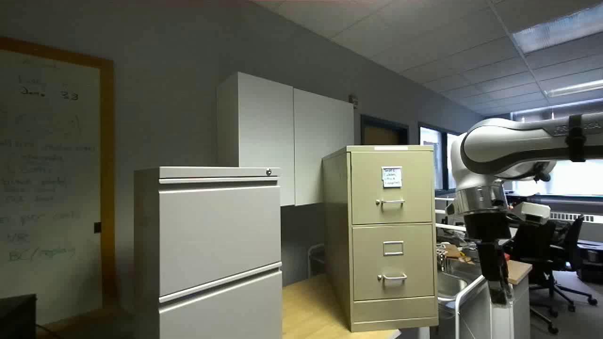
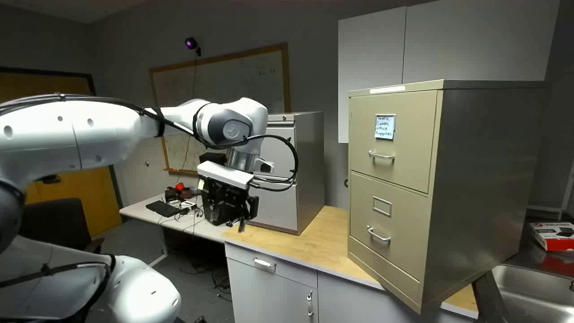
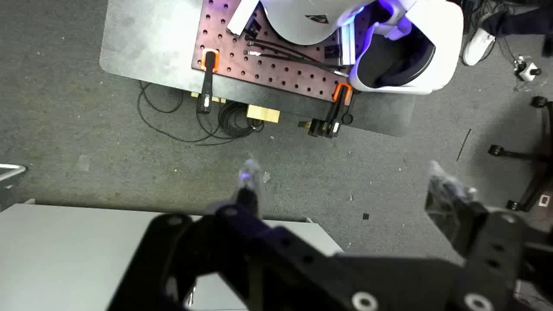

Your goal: Open the bottom drawer of the cabinet to the right

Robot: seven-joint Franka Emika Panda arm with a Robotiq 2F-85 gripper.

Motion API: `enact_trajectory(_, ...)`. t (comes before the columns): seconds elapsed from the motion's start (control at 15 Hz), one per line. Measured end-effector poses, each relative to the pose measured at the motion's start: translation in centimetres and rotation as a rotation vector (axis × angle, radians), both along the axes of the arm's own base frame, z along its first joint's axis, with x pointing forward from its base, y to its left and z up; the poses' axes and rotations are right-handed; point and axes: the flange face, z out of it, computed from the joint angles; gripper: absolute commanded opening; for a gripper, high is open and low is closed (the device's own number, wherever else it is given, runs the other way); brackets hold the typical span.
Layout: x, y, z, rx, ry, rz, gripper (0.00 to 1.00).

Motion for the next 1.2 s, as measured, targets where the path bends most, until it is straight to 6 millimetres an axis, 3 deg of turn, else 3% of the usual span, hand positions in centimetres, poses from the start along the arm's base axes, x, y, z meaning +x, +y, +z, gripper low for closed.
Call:
enact_trajectory(0.87, 0.1, -0.2, -0.2, 0.0, 0.003, -0.01, 1.0)
enact_trajectory(1.2, 2.8, -2.3, -1.2, 0.027, -0.067, -0.106, 1.0)
